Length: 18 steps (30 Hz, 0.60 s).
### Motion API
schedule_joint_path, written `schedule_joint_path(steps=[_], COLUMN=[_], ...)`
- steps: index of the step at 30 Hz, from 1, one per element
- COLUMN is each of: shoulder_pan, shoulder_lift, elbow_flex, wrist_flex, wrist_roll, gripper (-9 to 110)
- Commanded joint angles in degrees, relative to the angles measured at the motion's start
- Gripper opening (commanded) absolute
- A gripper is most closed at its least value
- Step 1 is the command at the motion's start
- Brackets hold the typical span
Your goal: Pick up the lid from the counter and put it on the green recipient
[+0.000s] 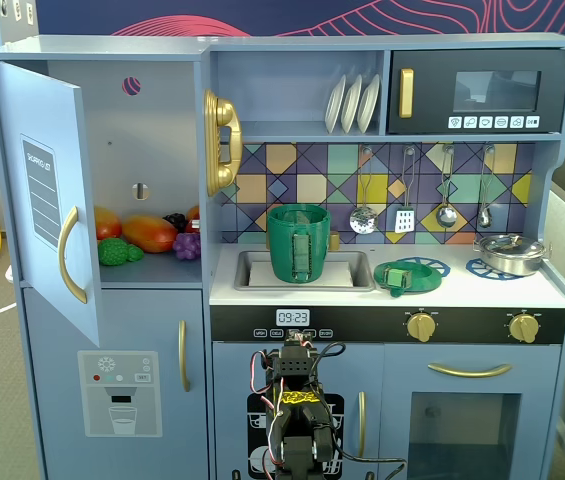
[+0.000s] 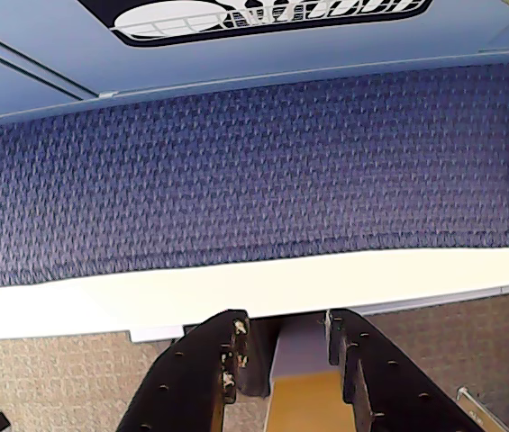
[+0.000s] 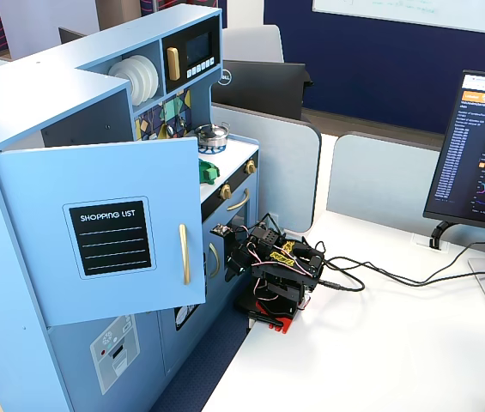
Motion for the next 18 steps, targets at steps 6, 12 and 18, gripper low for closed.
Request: schedule_joint_path(steps=[6, 12, 18], shoulder_pan=[2.5, 2.5, 11.2], shoulder_lift=[-0.5, -0.5, -4.6], elbow_flex=[-0.2, -0.2, -4.8], wrist_flex=[10.5, 10.5, -17.5], wrist_roll=[-0.4, -0.3, -6.3], gripper=[0, 0, 0])
